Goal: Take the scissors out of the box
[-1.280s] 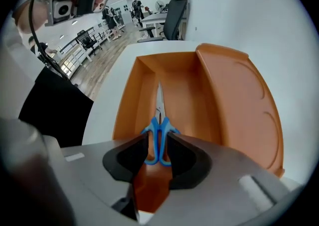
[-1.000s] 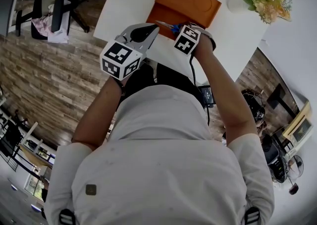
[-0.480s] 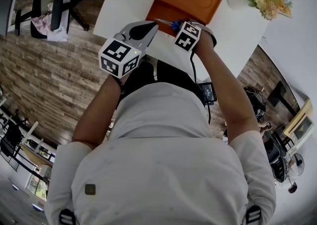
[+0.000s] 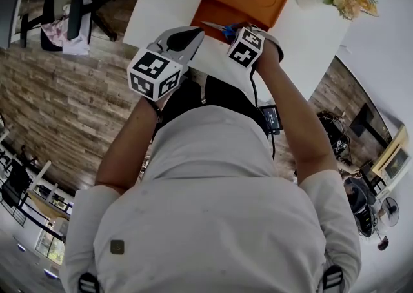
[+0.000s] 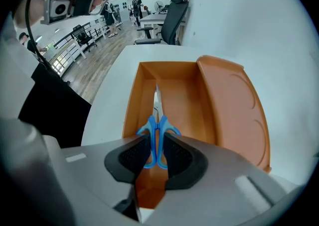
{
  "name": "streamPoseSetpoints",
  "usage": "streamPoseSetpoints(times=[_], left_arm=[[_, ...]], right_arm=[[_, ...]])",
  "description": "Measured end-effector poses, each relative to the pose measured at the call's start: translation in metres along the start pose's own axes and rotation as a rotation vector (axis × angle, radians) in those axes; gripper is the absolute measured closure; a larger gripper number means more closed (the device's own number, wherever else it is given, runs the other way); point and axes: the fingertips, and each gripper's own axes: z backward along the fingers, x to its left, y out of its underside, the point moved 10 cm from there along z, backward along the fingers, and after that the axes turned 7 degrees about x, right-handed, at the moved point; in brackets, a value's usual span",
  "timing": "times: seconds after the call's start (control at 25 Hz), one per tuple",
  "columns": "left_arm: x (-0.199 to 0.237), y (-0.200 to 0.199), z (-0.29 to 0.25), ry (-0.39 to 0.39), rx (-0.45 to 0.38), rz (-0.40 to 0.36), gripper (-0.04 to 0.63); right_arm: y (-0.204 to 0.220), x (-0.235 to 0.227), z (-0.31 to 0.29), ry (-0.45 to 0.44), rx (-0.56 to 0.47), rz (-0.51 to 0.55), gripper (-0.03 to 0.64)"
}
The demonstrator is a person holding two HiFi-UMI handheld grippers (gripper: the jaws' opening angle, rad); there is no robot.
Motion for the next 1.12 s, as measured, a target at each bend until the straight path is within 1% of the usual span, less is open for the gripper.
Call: streamPoseSetpoints(times=[0.4, 0.72, 0.92, 1.12], left_arm=[[-0.01, 0.003, 0.02, 0.015, -0.019, -0.03, 0.591], [-0.019, -0.002, 0.037, 0.026, -0.043, -0.076, 0.591], [-0.028, -0.008, 0.05, 0.03, -0.066, -0.106, 0.591], [-0.037, -0.013, 0.063, 0.04, -0.083, -0.145, 0.591]], right_arm=[[0.005, 0.008, 0.033, 0.06, -0.026, -0.06, 0.52], [0.007, 0.026, 0.062, 0.121, -0.066, -0.1, 0.52], [0.01, 0.031, 0.088, 0.159, -0.116, -0.159, 0.52], [0.01, 0.039, 0.117, 0.208, -0.193, -0.217, 0.52]])
